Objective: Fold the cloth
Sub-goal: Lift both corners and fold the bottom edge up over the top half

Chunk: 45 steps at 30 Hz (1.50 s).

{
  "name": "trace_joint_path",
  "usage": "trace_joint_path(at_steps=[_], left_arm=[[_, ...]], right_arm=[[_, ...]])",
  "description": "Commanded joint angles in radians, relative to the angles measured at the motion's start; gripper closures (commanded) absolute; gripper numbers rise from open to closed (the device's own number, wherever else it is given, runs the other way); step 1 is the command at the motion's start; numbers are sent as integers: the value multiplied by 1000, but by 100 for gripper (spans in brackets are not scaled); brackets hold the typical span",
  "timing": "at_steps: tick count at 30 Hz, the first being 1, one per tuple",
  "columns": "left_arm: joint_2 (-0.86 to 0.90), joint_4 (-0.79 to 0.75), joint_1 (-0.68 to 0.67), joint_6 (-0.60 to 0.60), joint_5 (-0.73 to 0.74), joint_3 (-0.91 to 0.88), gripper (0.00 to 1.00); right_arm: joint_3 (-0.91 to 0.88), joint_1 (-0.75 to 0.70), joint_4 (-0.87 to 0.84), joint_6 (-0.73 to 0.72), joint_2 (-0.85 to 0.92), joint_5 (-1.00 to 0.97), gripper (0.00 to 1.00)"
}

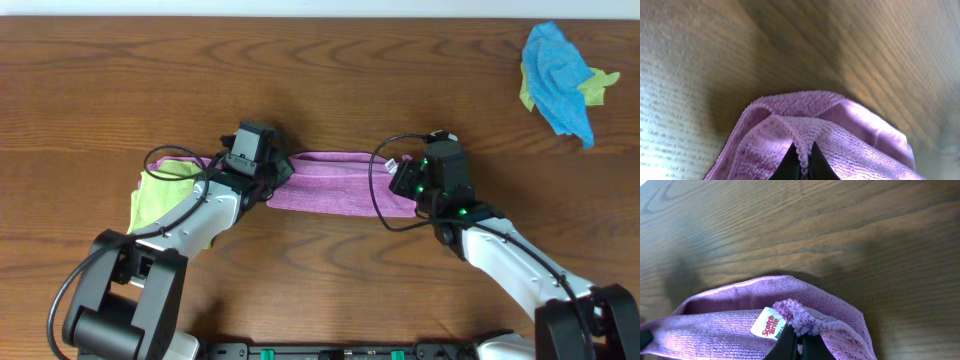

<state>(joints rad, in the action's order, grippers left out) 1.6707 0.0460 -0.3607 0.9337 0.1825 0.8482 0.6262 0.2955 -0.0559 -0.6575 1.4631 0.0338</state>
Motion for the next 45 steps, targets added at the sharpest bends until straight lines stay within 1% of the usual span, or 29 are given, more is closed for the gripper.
trace_joint_path(at_steps=[1, 10, 17, 25, 31, 32, 33, 34, 35, 36, 37, 38, 40, 41, 42, 45], left_arm=[[11, -5, 9, -21, -82, 19, 94], [38, -37, 9, -22, -105, 19, 94], [74, -85, 9, -22, -113, 19, 94], [76, -87, 9, -41, -162, 19, 94], [76, -87, 9, -41, -185, 19, 93], [76, -87, 9, -41, -187, 19, 91], [76, -87, 9, -41, -187, 19, 89], [76, -87, 9, -41, -186, 19, 84], [76, -85, 9, -41, -186, 19, 78], [76, -84, 9, -41, -186, 19, 68], [76, -84, 9, -48, -183, 19, 62], [76, -84, 9, -58, -179, 19, 56], [76, -84, 9, -79, -160, 19, 46], [76, -81, 9, -85, -155, 19, 41], [73, -75, 9, -86, -155, 19, 38], [58, -64, 9, -116, -156, 19, 30]], right_arm=[[0, -16, -14, 27, 19, -34, 99], [0, -16, -71, 28, 64, -31, 99], [0, -16, -96, 63, 75, -48, 99], [0, -16, -162, 71, 138, -53, 99], [0, -16, -169, 73, 154, -53, 99], [0, -16, -169, 81, 154, -53, 96], [0, -16, -169, 88, 154, -53, 89], [0, -15, -169, 90, 154, -52, 72], [0, -16, -170, 90, 154, -52, 58], [0, -16, -170, 90, 153, -52, 51], [1, -16, -169, 90, 151, -51, 42], [1, -16, -169, 90, 151, -43, 30], [3, -16, -169, 90, 148, -21, 17], [5, -16, -167, 90, 143, -10, 9], [7, -16, -164, 90, 136, -3, 2], [9, -16, -132, 90, 93, -3, 1]])
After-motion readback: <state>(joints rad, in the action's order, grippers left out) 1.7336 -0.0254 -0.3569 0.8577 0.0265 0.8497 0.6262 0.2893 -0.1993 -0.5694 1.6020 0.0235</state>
